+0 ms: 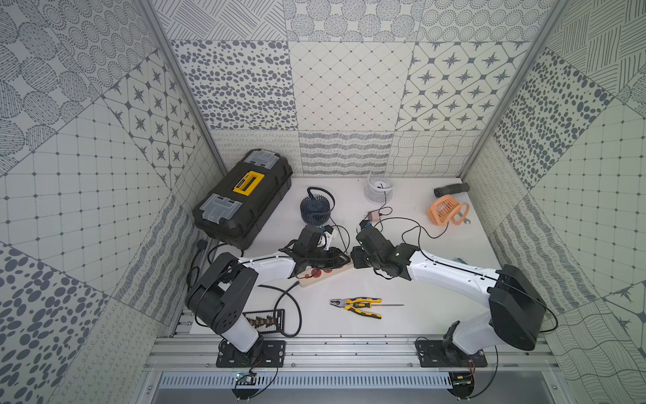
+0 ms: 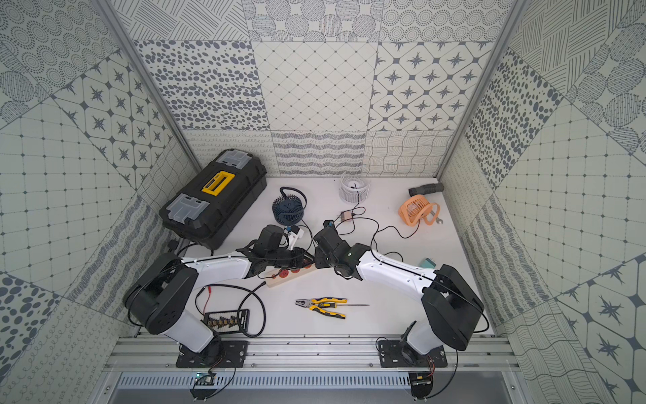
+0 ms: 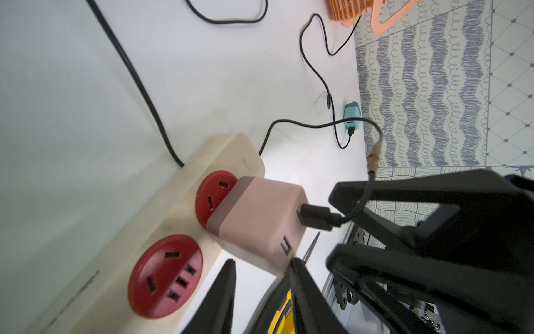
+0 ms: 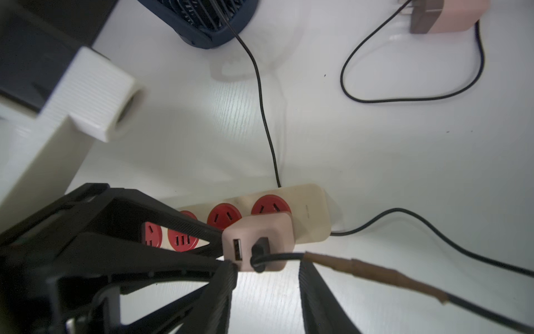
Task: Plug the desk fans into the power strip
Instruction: Insert the plug into the socket.
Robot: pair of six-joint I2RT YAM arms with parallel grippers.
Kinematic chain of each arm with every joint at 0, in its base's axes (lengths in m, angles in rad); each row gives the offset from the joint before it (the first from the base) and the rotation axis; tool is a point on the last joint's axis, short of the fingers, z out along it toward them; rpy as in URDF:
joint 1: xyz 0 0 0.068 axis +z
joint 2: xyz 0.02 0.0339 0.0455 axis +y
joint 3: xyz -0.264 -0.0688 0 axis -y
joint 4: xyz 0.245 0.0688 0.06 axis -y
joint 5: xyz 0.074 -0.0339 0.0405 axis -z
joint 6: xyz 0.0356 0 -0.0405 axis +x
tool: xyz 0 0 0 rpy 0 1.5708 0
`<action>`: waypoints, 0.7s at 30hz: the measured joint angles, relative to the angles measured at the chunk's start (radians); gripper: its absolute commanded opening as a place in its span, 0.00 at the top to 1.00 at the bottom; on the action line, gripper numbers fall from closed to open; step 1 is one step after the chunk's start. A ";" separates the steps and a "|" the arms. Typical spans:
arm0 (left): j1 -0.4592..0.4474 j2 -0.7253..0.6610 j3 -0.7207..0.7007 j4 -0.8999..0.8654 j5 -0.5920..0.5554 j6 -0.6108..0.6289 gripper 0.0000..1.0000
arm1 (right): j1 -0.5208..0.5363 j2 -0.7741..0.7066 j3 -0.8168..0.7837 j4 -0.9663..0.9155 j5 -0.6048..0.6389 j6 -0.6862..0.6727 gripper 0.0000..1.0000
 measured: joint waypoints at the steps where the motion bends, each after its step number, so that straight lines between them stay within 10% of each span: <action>1: 0.000 0.000 0.000 0.005 -0.002 -0.003 0.69 | 0.000 0.008 0.000 0.003 0.002 -0.004 0.61; 21: 0.000 -0.016 -0.004 0.023 -0.073 -0.023 0.70 | 0.000 0.070 0.031 0.019 0.015 -0.063 0.62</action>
